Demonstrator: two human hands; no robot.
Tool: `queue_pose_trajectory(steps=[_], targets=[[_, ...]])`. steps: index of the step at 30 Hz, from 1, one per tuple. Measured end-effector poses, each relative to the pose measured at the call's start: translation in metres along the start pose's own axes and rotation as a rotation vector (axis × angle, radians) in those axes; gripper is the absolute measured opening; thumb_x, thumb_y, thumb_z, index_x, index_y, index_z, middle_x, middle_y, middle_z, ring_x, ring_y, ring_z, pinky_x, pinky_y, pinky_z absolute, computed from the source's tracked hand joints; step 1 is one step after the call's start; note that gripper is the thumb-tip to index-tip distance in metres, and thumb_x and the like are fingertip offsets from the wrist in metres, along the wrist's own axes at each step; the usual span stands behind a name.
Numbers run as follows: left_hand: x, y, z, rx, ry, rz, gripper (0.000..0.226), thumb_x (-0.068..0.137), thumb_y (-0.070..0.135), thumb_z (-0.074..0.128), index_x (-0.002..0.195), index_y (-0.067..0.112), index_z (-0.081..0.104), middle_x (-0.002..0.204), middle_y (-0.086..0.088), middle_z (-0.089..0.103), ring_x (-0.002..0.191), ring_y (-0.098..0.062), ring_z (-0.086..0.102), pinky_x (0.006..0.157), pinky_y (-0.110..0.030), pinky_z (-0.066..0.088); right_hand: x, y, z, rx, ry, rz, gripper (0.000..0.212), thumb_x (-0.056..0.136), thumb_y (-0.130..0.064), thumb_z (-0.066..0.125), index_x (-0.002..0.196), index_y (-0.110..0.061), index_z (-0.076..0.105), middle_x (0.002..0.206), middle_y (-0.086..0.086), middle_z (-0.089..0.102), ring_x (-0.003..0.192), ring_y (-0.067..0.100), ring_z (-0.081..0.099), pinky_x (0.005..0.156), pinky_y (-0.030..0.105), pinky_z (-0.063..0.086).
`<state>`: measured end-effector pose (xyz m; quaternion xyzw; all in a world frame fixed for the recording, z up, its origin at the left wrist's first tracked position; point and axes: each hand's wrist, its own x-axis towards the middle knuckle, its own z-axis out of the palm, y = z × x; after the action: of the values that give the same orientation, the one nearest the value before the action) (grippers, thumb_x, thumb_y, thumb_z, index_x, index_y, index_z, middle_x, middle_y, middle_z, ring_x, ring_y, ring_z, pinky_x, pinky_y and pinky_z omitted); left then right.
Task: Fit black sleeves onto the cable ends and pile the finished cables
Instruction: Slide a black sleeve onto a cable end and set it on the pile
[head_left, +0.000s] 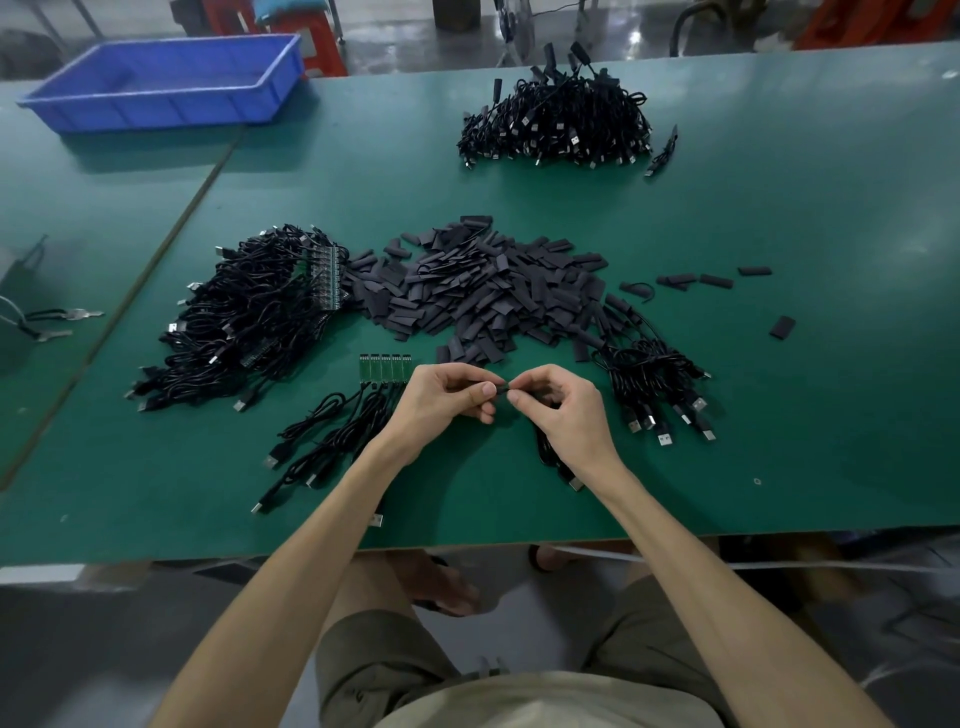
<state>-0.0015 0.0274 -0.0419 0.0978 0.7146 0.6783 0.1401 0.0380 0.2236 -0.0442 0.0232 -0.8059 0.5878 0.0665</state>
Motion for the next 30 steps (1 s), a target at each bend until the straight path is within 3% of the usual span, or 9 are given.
queue_pose_trajectory(steps=[8,21,30], targets=[[0.0014,-0.0003,-0.0014,-0.035,0.027,-0.036,0.028,0.088,0.012,0.076,0.110,-0.004,0.067,0.084,-0.021,0.072,0.071,-0.027,0.072,0.075,-0.031,0.060,0.0003,0.0029,-0.0006,0.017,0.005,0.035,0.007,0.087,-0.015,0.083,0.092,-0.015,0.079,0.084,-0.007,0.077,0.083,0.005,0.072,0.078,0.020,0.056],[0.0018,0.0023,-0.0026,0.019,-0.060,-0.077,0.025,0.086,0.014,0.081,0.100,-0.004,0.071,0.085,-0.020,0.075,0.069,-0.025,0.072,0.069,-0.028,0.060,-0.0003,0.0038,-0.0012,0.010,0.026,0.060,0.007,0.085,-0.014,0.084,0.089,-0.016,0.079,0.080,-0.009,0.076,0.079,0.006,0.071,0.074,0.016,0.054],[0.0017,0.0011,-0.0005,0.028,-0.082,-0.045,0.022,0.088,0.019,0.079,0.103,0.003,0.076,0.088,-0.020,0.075,0.076,-0.028,0.072,0.077,-0.033,0.061,-0.0002,0.0034,-0.0013,0.019,0.030,0.067,0.007,0.085,-0.015,0.084,0.089,-0.017,0.080,0.082,-0.009,0.077,0.080,0.006,0.072,0.077,0.022,0.057]])
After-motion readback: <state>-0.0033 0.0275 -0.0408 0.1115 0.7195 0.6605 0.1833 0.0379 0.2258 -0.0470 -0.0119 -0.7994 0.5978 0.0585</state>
